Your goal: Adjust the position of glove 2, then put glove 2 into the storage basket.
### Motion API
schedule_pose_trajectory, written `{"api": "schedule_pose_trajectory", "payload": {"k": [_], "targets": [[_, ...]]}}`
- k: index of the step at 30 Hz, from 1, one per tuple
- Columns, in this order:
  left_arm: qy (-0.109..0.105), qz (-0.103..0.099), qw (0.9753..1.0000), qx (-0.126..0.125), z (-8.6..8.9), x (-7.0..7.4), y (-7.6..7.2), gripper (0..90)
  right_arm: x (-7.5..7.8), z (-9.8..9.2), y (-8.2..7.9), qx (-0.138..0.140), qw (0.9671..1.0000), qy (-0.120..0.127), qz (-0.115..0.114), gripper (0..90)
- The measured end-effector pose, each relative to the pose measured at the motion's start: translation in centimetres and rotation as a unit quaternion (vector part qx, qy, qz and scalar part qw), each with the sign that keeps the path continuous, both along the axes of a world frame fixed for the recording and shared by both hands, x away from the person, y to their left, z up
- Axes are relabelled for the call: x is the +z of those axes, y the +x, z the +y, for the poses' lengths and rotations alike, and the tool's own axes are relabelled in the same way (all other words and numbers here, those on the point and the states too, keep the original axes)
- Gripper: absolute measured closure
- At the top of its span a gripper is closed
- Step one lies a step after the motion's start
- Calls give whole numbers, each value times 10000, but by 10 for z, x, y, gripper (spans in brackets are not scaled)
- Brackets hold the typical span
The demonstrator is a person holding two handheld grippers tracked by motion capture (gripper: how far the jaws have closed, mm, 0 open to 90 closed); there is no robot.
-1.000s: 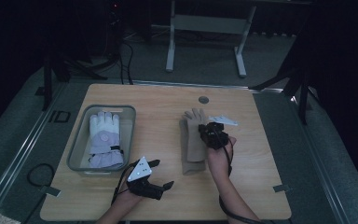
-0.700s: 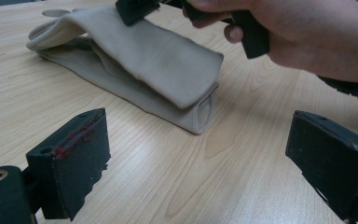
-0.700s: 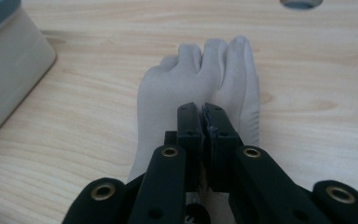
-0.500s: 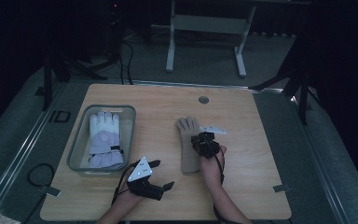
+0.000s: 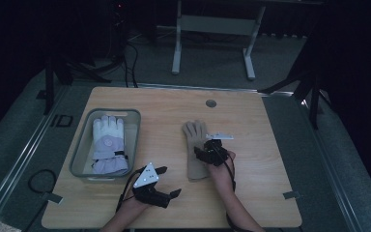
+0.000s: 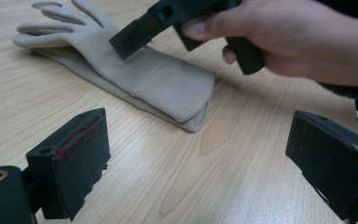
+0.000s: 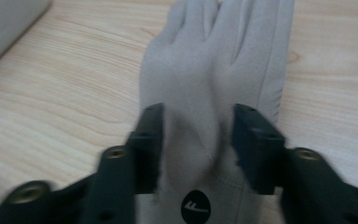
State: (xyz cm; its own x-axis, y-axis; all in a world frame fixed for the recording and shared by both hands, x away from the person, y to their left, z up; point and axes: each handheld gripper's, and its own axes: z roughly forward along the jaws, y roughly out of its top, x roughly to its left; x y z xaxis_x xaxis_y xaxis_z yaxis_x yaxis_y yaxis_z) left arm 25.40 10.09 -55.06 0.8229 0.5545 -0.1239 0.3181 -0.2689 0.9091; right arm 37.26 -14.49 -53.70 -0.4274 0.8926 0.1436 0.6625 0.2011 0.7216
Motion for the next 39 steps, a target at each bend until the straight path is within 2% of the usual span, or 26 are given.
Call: {"api": "schedule_pose_trajectory", "payload": {"k": [1, 5, 7, 8, 9, 12, 14, 17, 19, 23, 26, 28, 30, 32, 35, 36, 39], "targets": [[15, 14, 10000, 12, 0, 0, 0, 60, 4, -4, -2, 122, 9999, 1, -23, 389], [91, 73, 9999, 26, -2, 0, 1, 60, 14, -17, -6, 422, 9989, 198, -108, 231], [91, 73, 9999, 26, -2, 0, 1, 60, 17, -21, -6, 526, 9983, 213, -125, 231], [114, 125, 9998, 54, -3, -1, 2, 60, 17, -21, -6, 526, 9983, 213, -125, 179], [130, 199, 9997, 57, -4, 0, 2, 60, 22, -30, -8, 843, 9963, 103, -115, 127], [146, 282, 9994, 96, -6, 1, 4, 60, 26, -39, -8, 1218, 9921, 205, -220, 141], [187, 300, 9993, 156, -7, 2, 5, 60, 28, -43, -8, 1438, 9892, 125, -258, 144], [203, 316, 9991, 179, -8, 3, 6, 60, 29, -48, -9, 1577, 9869, -89, -332, 144], [252, 334, 9990, 171, -9, 3, 9, 61, 30, -51, -8, 1587, 9870, -64, -228, 144], [317, 336, 9988, 169, -11, 4, 13, 65, 30, -58, -5, 1467, 9888, 257, 31, 136], [397, 383, 9984, 144, -15, 6, 18, 67, 30, -59, -4, 1394, 9901, 160, -45, 123], [467, 382, 9981, 118, -18, 7, 22, 69, 30, -60, -1, 1358, 9904, 236, -54, 138], [461, 395, 9981, 78, -21, 8, 24, 70, 30, -60, 0, 1350, 9906, 213, -32, 138], [452, 268, 9986, -27, -25, 10, 27, 92, 31, -61, 6, 1304, 9911, 233, -98, 204], [477, 229, 9986, -77, -30, 13, 30, 123, 32, -62, 11, 1295, 9911, 237, -175, 249], [537, 173, 9983, -151, -35, 14, 32, 142, 33, -63, 18, 1339, 9904, 213, -273, 303], [656, 160, 9973, -298, -44, 17, 37, 150, 33, -64, 28, 1356, 9898, 222, -366, 359]]}}
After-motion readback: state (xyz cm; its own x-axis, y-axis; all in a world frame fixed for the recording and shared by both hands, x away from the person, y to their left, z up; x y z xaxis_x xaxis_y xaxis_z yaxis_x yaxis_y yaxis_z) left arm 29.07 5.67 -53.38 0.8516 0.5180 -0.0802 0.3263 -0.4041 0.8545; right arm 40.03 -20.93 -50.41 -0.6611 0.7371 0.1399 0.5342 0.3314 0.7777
